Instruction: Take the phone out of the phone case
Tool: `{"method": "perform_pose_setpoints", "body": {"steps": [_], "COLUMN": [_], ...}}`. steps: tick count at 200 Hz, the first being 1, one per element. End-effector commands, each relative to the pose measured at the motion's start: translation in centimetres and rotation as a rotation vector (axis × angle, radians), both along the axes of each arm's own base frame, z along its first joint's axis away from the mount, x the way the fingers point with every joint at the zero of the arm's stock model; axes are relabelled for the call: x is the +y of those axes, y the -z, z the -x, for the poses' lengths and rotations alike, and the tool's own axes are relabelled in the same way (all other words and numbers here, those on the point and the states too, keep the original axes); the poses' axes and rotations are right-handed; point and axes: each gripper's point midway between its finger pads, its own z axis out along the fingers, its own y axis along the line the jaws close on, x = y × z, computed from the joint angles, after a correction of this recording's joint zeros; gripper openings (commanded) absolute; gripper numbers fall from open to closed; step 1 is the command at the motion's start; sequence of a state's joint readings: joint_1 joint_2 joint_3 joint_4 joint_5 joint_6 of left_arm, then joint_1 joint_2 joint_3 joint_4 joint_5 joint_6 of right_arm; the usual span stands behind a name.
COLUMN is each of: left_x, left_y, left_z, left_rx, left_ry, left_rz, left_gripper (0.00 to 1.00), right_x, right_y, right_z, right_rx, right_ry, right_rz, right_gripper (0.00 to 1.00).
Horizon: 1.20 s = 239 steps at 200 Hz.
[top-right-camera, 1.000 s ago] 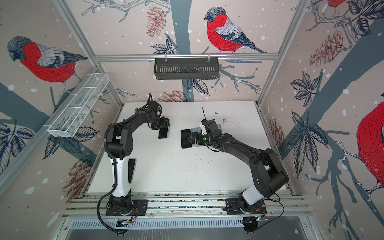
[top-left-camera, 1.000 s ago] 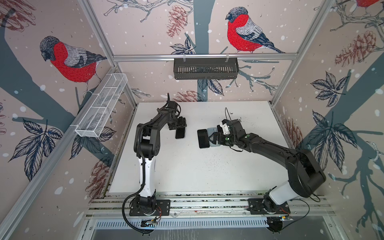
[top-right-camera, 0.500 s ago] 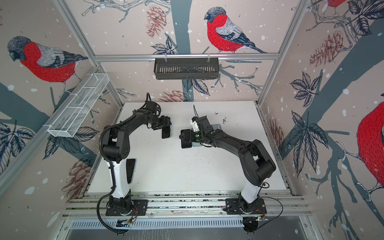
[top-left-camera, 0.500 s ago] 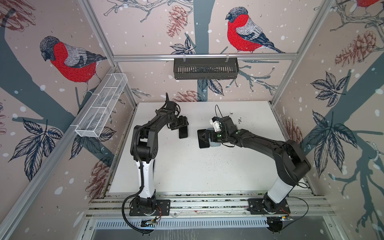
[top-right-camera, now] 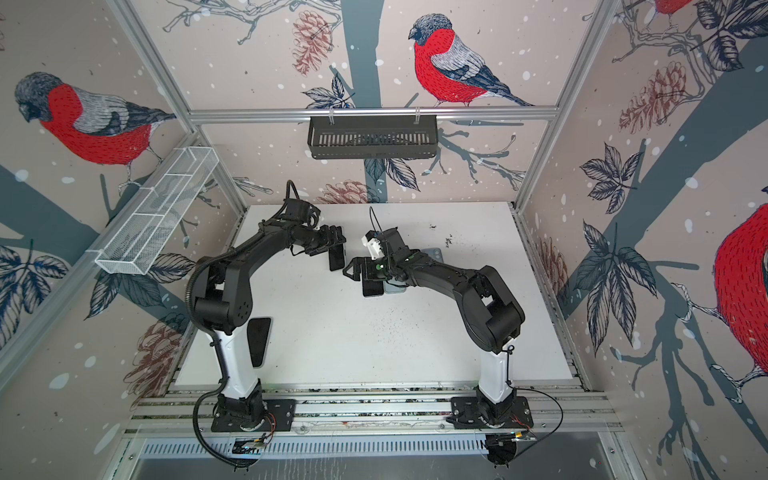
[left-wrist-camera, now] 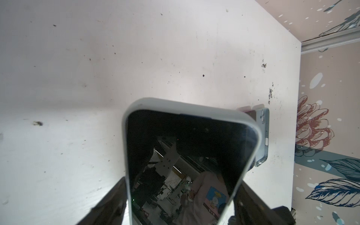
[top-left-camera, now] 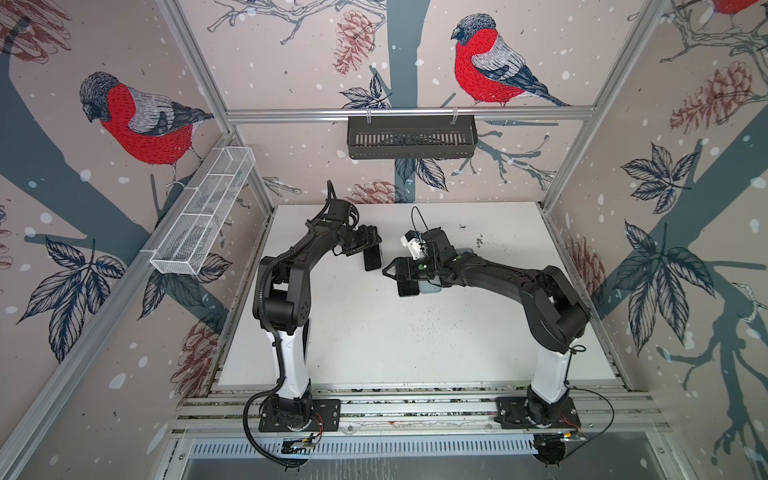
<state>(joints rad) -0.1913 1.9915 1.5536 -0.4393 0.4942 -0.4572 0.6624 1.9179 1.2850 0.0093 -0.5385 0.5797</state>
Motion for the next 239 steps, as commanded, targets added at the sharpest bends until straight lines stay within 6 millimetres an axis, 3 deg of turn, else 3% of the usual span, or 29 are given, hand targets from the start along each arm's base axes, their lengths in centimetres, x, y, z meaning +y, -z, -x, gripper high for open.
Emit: {"method": "perform_pose_setpoints", "body": {"steps": [1,90,136,175,212,239], "left_x": [-0.8,-2.1,-2.7,-2.9,-3.2,-3.6], "left_y": [-2.0,-3.7,-3.8,-3.8,-4.4,-5.8], "left_z": [-0.5,0.5,0.8,0.9,1.1,1.2], "left_rx": [-0.063,-0.106,-0.114,-0.119,-0.138,-0.183], "left_ry": [-0.001,0.0,0.002,0.001,0.009,0.021], "left_rz": [0.076,0.15,0.156,0.163,0.193,0.232], "left_gripper": [0.33,0.29,0.29,0.29,0.29,0.47], "right_x": [1.2,3.5,3.7,3.7,3.6,3.1], "right_y": [-1.1,-0.2,0.0,-0.1,-0.6,-1.3], "right_z": [-0.8,-2.8,-3.0,-3.0,-3.0,-2.6], "right_rx": [-0.012,0.057,0.07,0.074,0.06,0.032], "right_ry": [-0.006,0.012,0.015,0.021,0.023,0.018], "right_rz": [-0.053,-0.104,-0.104,-0.11,-0.106,-0.096], "right_gripper": [0.96,0.77,0.56,0.25,0.04,0.01]}}
